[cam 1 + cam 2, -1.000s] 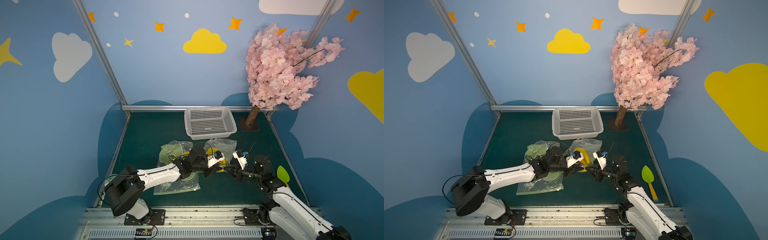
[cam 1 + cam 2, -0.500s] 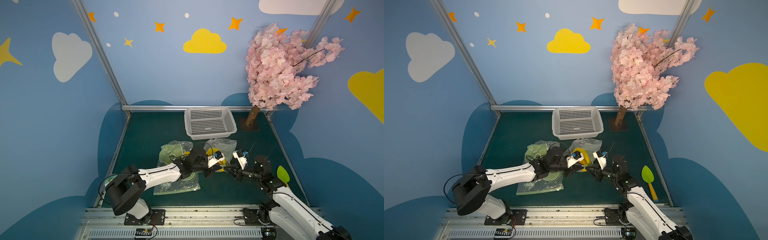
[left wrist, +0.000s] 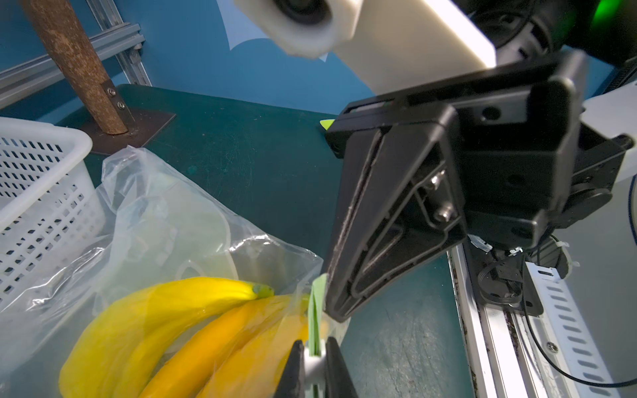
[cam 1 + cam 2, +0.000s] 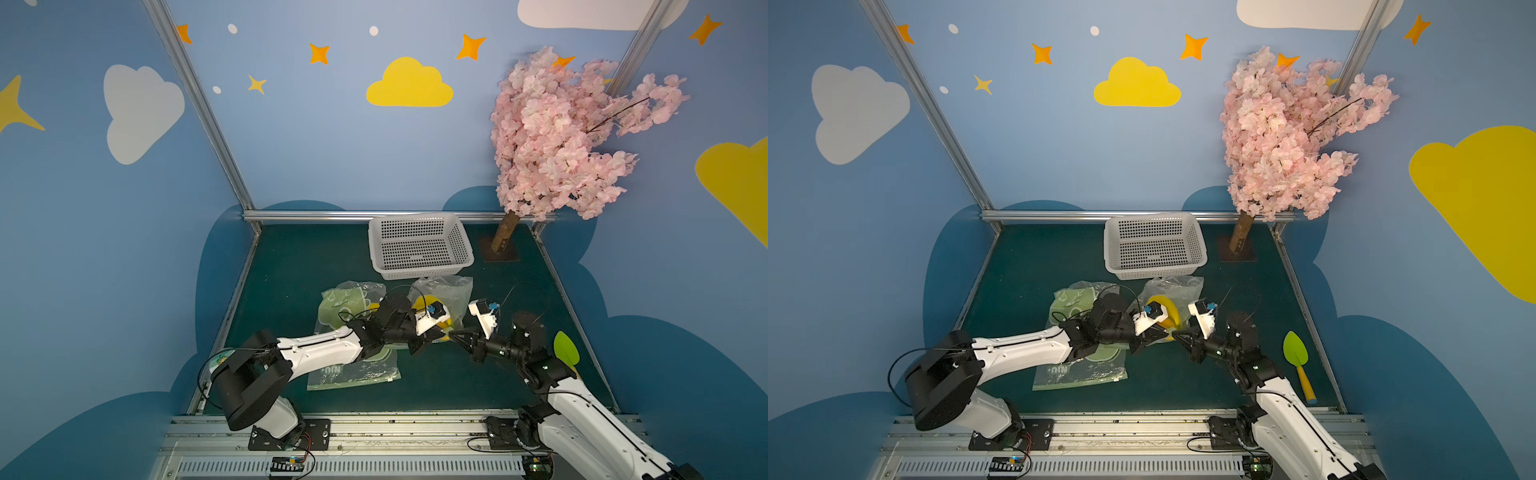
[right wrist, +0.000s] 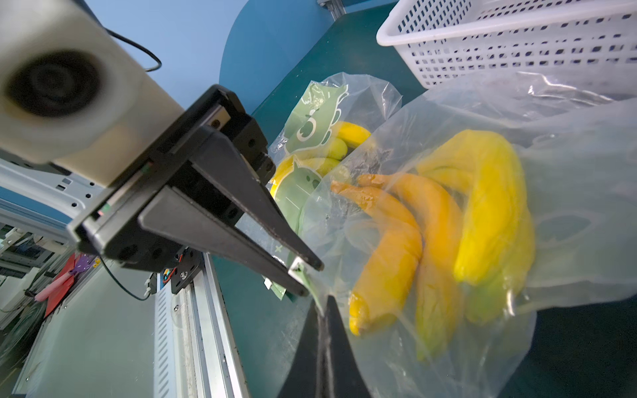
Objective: Open the zip-top bag and take out the banana
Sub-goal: Unzip the zipper on the zipper food storage bag.
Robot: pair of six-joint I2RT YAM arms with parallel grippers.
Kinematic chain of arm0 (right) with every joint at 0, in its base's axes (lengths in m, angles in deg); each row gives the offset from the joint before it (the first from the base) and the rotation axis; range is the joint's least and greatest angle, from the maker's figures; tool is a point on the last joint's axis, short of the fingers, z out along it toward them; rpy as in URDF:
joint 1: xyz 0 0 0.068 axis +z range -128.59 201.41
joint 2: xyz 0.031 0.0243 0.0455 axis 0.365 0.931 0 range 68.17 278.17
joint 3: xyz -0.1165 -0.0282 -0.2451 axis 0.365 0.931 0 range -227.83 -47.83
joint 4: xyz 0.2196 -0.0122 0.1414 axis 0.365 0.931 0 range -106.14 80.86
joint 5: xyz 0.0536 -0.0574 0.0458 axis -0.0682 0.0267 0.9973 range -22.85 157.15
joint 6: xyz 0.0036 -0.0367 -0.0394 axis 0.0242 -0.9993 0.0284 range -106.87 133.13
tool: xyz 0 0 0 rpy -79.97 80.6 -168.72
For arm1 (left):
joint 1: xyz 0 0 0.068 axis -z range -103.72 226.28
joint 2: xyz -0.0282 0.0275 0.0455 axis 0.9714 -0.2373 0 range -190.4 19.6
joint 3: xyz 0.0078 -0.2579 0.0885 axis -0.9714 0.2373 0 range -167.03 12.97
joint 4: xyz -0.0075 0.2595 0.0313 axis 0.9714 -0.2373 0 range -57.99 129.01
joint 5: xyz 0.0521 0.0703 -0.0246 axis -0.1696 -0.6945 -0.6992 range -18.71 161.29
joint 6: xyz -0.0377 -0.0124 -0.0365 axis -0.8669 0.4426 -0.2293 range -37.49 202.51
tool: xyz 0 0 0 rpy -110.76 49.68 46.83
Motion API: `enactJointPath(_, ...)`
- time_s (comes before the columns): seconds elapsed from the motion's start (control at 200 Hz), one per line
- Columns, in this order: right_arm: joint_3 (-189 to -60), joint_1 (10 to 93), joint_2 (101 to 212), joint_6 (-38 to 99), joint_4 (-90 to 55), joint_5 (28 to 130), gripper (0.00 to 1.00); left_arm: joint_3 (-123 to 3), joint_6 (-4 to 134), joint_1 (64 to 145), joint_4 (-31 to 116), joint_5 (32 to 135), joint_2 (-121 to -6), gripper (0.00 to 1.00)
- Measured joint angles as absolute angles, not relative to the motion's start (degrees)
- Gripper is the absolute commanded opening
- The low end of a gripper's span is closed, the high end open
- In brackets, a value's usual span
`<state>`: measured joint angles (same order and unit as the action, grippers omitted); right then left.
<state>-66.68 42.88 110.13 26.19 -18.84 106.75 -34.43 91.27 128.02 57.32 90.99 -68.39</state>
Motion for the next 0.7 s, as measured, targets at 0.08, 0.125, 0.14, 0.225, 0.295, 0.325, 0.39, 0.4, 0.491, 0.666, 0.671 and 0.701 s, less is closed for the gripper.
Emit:
enactJointPath(0.08, -66.68, 42.88, 108.82, 26.45, -18.87, 106.05, 0.00, -34.36, 91.27, 128.02, 57.36, 90.99, -68.41, 0.14)
enactJointPath(0.125, -66.68, 42.88, 108.38, 26.65, -18.93, 105.76, 0.00, -34.27, 91.24, 128.02, 57.36, 90.95, -68.50, 0.14)
enactJointPath(0.14, -66.68, 42.88, 108.31, 26.65, -18.95, 105.74, 0.00, -34.23, 91.24, 128.02, 57.36, 90.91, -68.54, 0.14)
enactJointPath(0.225, -66.68, 42.88, 108.29, 27.06, -19.15, 105.72, 0.00, -33.92, 91.24, 128.02, 57.32, 90.78, -68.85, 0.15)
enactJointPath(0.295, -66.66, 42.88, 108.31, 27.30, -19.28, 105.67, 0.00, -33.55, 91.22, 128.02, 57.27, 90.73, -69.02, 0.15)
enactJointPath(0.325, -66.66, 42.88, 108.31, 27.37, -19.30, 105.63, 0.00, -33.42, 91.24, 128.02, 57.25, 90.71, -69.02, 0.15)
enactJointPath(0.39, -66.66, 42.88, 108.25, 27.43, -19.28, 105.46, 0.00, -33.29, 91.24, 128.02, 57.23, 90.53, -69.02, 0.15)
enactJointPath(0.4, -66.66, 42.88, 108.25, 27.43, -19.30, 105.41, 0.00, -33.29, 91.24, 128.02, 57.23, 90.51, -69.02, 0.15)
enactJointPath(0.491, -66.66, 42.88, 108.18, 27.43, -19.30, 105.26, 0.00, -32.79, 91.24, 128.02, 57.34, 89.99, -69.00, 0.20)
enactJointPath(0.666, -66.66, 42.88, 109.03, 27.43, -19.30, 105.24, 0.00, -31.63, 91.05, 128.02, 57.51, 88.76, -68.54, 0.28)
enactJointPath(0.671, -66.66, 42.88, 109.08, 27.43, -19.30, 105.24, 0.00, -31.61, 91.07, 128.02, 57.51, 88.70, -68.48, 0.29)
enactJointPath(0.701, -66.66, 42.88, 109.23, 27.43, -19.30, 105.24, 0.00, -31.54, 91.07, 128.02, 57.53, 88.33, -68.15, 0.33)
